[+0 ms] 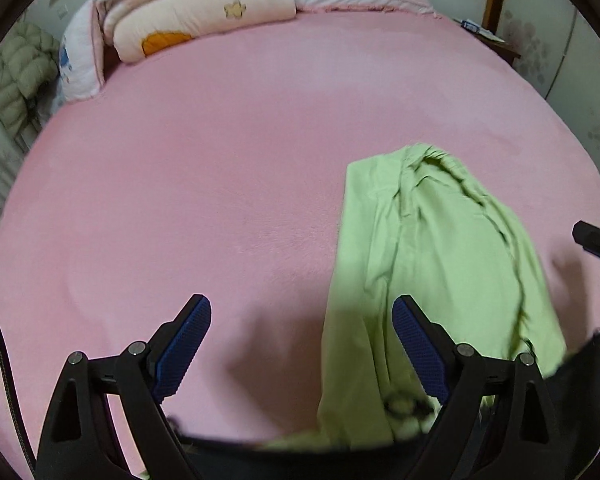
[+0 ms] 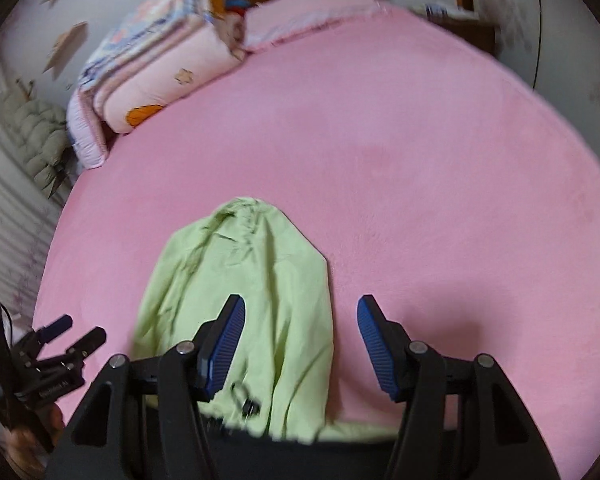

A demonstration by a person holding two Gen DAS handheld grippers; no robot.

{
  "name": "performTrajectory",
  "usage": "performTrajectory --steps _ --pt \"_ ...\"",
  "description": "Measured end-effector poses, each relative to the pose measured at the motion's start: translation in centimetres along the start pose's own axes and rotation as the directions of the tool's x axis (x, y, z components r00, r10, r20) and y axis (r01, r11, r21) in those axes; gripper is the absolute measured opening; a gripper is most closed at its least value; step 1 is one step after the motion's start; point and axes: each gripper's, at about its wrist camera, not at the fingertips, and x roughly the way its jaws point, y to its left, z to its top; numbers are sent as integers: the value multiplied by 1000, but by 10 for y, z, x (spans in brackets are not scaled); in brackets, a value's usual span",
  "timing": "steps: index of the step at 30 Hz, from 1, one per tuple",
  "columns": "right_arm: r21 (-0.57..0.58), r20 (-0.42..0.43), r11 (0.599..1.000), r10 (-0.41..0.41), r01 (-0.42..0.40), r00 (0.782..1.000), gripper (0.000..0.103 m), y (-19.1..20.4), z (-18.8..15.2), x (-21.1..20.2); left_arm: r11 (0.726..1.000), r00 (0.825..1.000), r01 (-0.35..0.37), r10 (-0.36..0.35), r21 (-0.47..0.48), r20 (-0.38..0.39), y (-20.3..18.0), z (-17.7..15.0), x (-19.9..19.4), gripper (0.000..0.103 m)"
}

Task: Fold large clothes
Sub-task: 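Move both tools to the green hood, then grasp the green hood with both tools and lift it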

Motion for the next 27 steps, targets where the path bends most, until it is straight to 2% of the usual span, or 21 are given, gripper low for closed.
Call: performTrajectory --steps 7,10,12,13,14,15,16,17,18,20,22,27 --pt "44 -39 999 8 -6 999 59 -8 9 58 996 995 70 -74 -53 -71 0 2 61 91" --pt "47 -68 999 -3 6 998 59 -6 12 80 991 992 104 -109 -80 -61 3 0 71 91" --pt "45 -85 999 -3 7 996 59 -6 14 91 989 991 123 -127 -84 -39 4 0 71 87" --pt "48 -85 999 2 2 996 59 -5 14 94 988 990 130 -133 -83 -35 3 0 71 81" --pt "51 -79 999 16 -12 997 59 -4 13 96 987 990 137 -140 -83 -30 3 -1 70 70" --pt "54 -74 998 30 -26 997 53 -3 12 97 986 989 146 -149 -83 -25 2 0 70 62" --pt "56 -78 998 45 -41 996 33 -2 11 99 983 986 166 -168 -82 -15 -1 -1 66 40" --pt "48 -95 998 39 -34 995 21 0 10 102 977 980 195 -197 -82 -13 -3 -1 64 13" --pt "32 -106 999 24 -21 994 12 3 11 104 974 976 214 -215 -79 -12 -6 -1 61 7" --pt "-29 -86 1000 -10 8 996 4 11 11 96 985 986 167 -166 -51 24 -15 -2 49 7" --pt "-61 -49 998 -12 9 999 2 18 10 81 990 988 141 -139 -22 71 -21 -6 30 7" --pt "-145 107 989 54 -38 993 2 30 -3 3 983 973 178 -168 -47 161 -8 -24 -37 6"
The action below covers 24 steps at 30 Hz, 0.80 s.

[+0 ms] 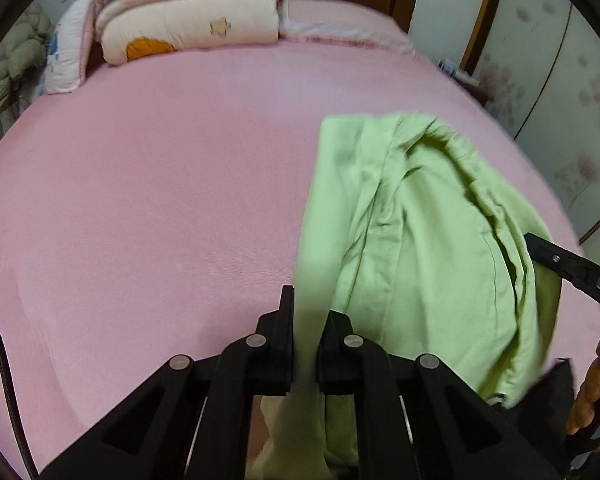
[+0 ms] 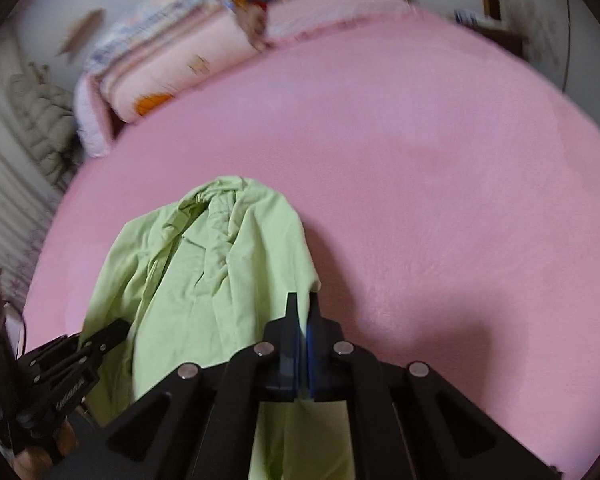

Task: Fold large clothes
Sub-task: 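Grasp the green hood with both tools and lift it, then lay the hood over the folded black body and open both tools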

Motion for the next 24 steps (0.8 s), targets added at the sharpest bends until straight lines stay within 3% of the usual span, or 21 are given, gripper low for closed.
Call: performTrajectory --steps 4,8,13,16,19,22,24 --pt "-58 110 997 65 -59 992 2 9 -21 -73 999 998 39 -40 18 55 2 -19 -65 6" --pt "-151 182 986 94 -66 979 2 22 -66 -136 997 995 76 -77 33 61 6 -67 -122 6" --pt "-251 213 968 31 24 977 6 27 -145 -172 994 995 104 -103 22 -15 18 -139 -144 7" --pt "-278 174 957 -33 82 984 11 30 -184 -165 996 988 89 -89 -8 -125 23 -185 -132 17" --pt "-328 84 932 -137 157 987 21 32 -225 -150 996 973 68 -77 -52 -216 36 -218 -127 27" --pt "-353 37 917 -185 186 982 21 33 -249 -149 993 969 76 -94 -85 -230 43 -239 -136 35" --pt "-338 4 927 -174 165 985 21 28 -260 -157 992 969 74 -96 -104 -228 49 -242 -144 50"
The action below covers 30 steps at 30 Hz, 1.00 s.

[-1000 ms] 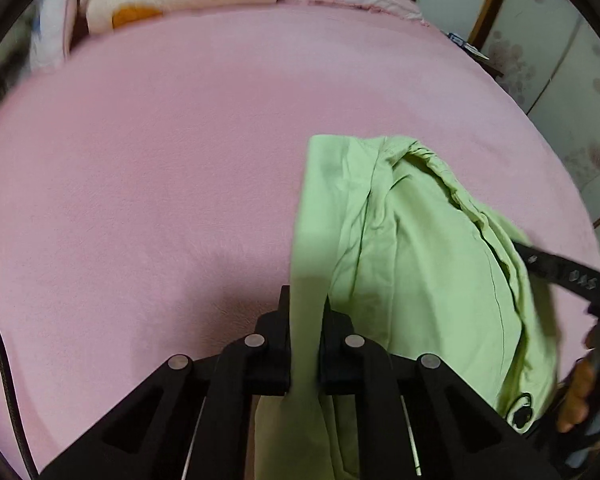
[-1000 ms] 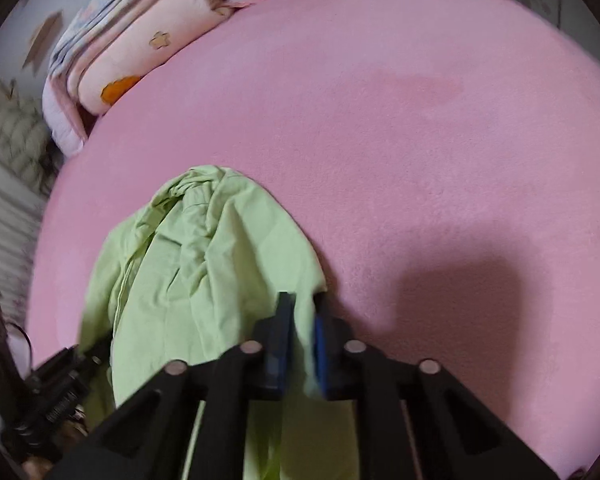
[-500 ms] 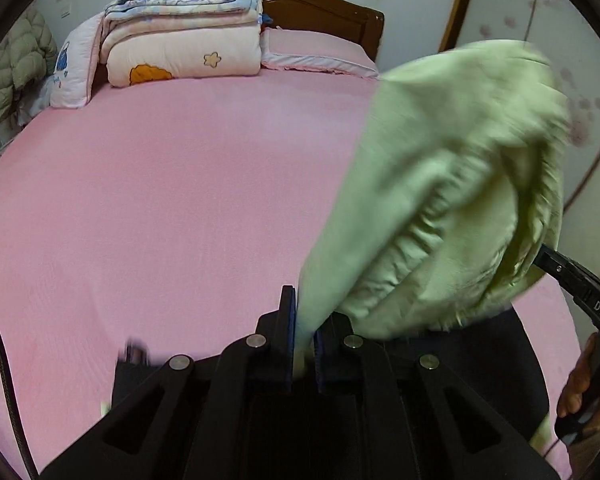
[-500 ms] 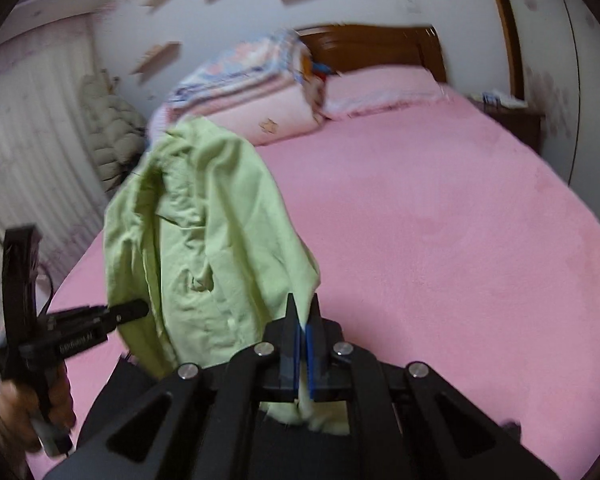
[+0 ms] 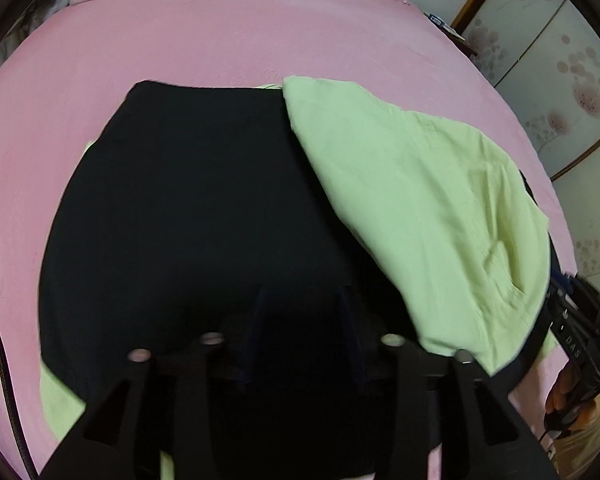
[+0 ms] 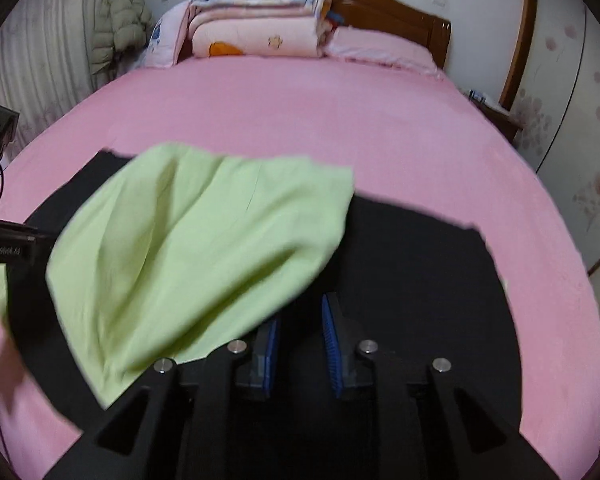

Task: Fold large clothes
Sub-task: 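Lay the hood over the folded black body and open both tools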

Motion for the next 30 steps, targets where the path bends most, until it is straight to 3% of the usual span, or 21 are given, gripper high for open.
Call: performTrajectory --steps 1,4,5,7,10,13,17,18,19,20,21,25,30 --pt "18 -16 1000 7 -7 1000 21 -2 -5 -5 1000 1000 6 -6 -14 4 1 -4 -3 56" --pt "84 -54 995 63 -58 997 24 -9 -7 -15 996 997 73 -72 -44 15 0 -9 -21 58" --pt "109 -67 991 88 -80 994 28 -11 -5 -17 994 996 93 -92 -52 19 -1 -9 -26 61" --pt "183 -68 972 160 -145 985 46 -17 -3 -27 990 992 123 -120 -74 41 -5 -10 -35 63" --pt "289 -20 931 241 -225 970 55 -19 -1 -35 978 983 178 -172 -109 60 -6 -14 -38 67" --pt "349 -3 903 269 -251 963 55 -17 3 -31 959 974 226 -219 -173 59 -9 -20 -33 67" --pt "364 -19 909 224 -202 974 55 -11 6 -12 953 972 231 -220 -196 79 -15 -6 -15 66" --pt "368 -23 908 224 -200 974 49 -11 5 -9 955 973 226 -214 -194 84 -15 -4 -11 64" --pt "375 -29 903 237 -209 971 33 -10 4 -1 958 975 216 -203 -190 87 -16 -3 -7 45" --pt "379 -36 898 255 -223 966 23 -10 4 5 962 978 204 -192 -183 80 -18 -3 -2 16" --pt "382 -47 894 272 -234 961 6 -9 3 12 967 982 185 -177 -175 64 -20 -1 2 12" --pt "404 -42 893 235 -198 971 4 -11 -11 15 981 992 112 -100 -158 82 -25 -9 14 10" --pt "467 -82 867 238 -174 968 3 -13 -43 36 982 993 93 -79 -166 88 -17 -27 31 9"
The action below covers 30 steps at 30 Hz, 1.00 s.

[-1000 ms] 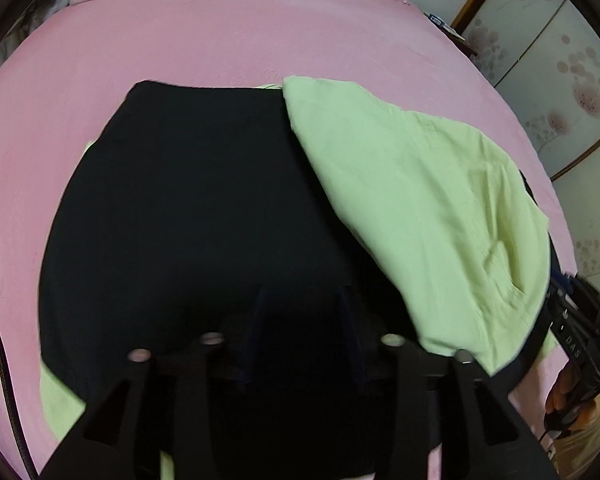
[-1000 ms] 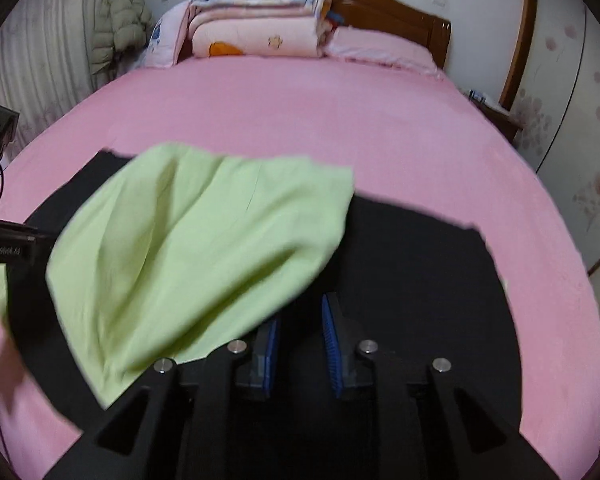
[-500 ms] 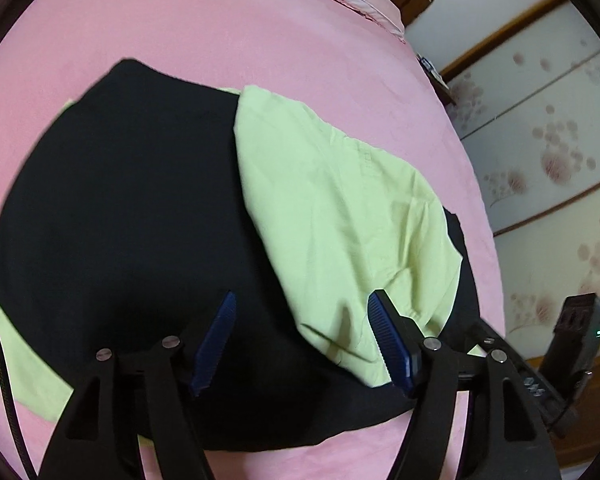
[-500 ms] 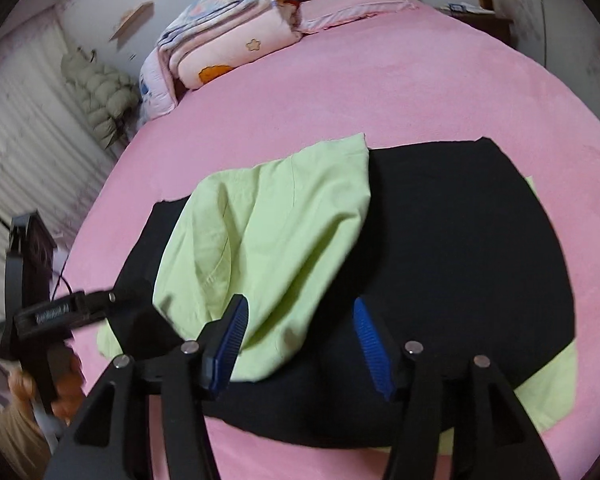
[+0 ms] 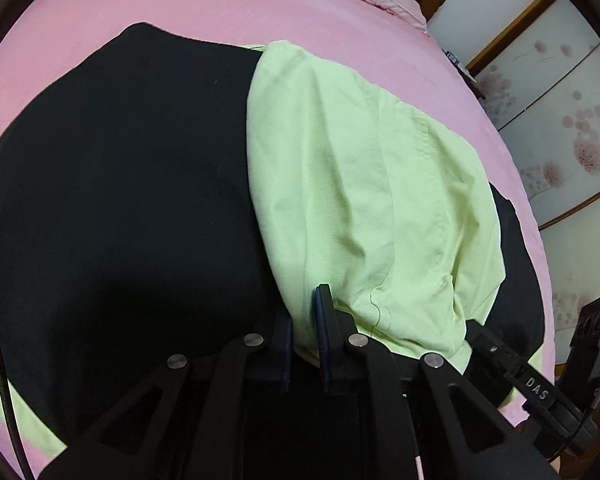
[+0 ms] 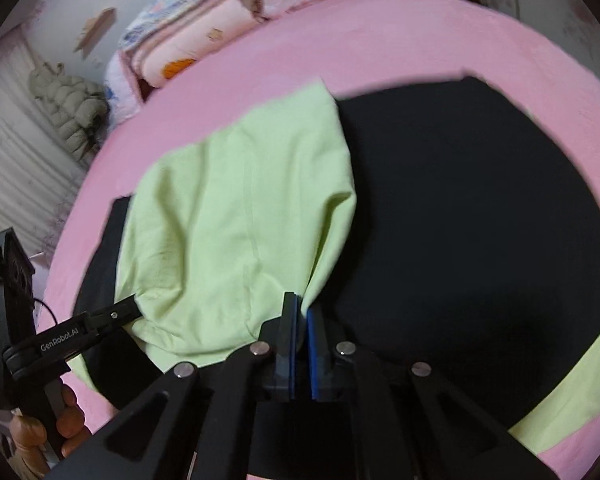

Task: Fold large clothes
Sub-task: 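Lay the hood over the folded black body and open both tools, then withdraw both open tools from the folded jacket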

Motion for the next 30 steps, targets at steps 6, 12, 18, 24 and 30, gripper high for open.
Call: performTrajectory --steps 6,12,18,24,30 --pt "1 27 1000 -4 3 1000 3 2 -6 3 997 998 -42 39 63 46 -9 -4 -5 12" --pt "-18 48 1000 -13 14 999 5 7 -3 -5 991 993 -96 90 89 74 -12 -4 -25 26" --pt "-4 56 1000 -10 10 998 8 13 3 -27 981 983 -160 148 112 111 -24 -7 -67 60" --pt "-26 105 1000 2 1 994 8 30 4 -70 984 976 -146 127 100 177 -47 -11 -122 77" --pt "-82 166 997 29 -16 986 8 52 -8 -127 989 967 -127 106 75 233 -48 -32 -193 91"
